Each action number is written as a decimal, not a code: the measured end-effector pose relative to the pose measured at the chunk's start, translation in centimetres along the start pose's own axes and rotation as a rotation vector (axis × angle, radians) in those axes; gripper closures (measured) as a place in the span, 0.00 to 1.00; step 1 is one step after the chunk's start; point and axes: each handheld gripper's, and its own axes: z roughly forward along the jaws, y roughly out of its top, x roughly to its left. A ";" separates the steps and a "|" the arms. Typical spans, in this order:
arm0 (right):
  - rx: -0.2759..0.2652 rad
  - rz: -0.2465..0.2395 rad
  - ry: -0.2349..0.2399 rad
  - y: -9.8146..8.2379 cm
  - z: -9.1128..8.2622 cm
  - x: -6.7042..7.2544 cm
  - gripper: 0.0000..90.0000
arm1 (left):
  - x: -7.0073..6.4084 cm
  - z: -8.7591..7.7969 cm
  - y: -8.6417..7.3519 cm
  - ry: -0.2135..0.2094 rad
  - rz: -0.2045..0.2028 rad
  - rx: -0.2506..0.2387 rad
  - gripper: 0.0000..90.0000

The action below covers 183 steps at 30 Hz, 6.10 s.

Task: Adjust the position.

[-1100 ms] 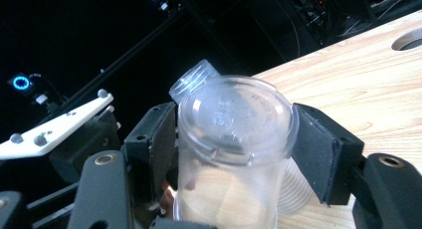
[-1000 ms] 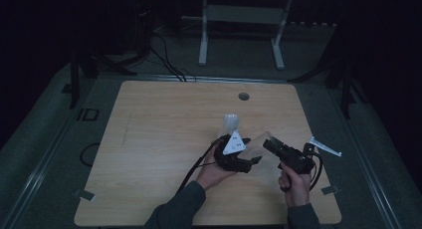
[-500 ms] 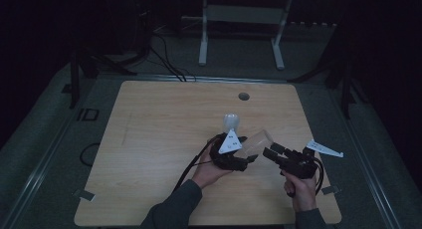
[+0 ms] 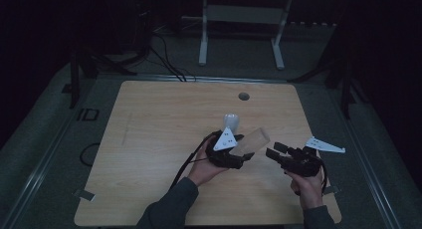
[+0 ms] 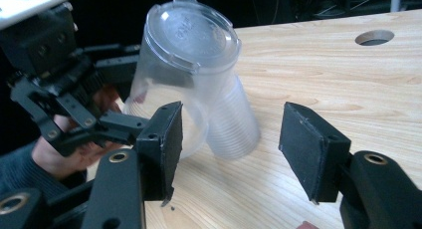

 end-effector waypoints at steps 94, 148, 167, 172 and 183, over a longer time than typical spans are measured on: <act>0.830 -0.770 -0.015 6.9 3.9 3.5 0.36 | 0.7 -0.7 -0.2 -0.139 0.221 0.228 0.36; 1.066 -0.916 0.079 6.3 6.8 6.4 0.34 | -1.2 0.0 0.8 -0.173 0.405 0.373 0.36; 1.066 -0.898 0.088 5.5 7.4 6.5 0.41 | -2.0 0.0 1.4 -0.166 0.438 0.354 0.36; 1.060 -0.893 0.094 5.4 7.4 6.5 0.44 | -2.0 0.0 1.4 -0.165 0.443 0.353 0.35; 1.053 -0.875 0.093 5.0 7.2 6.2 0.46 | -2.2 0.4 1.4 -0.164 0.419 0.365 0.32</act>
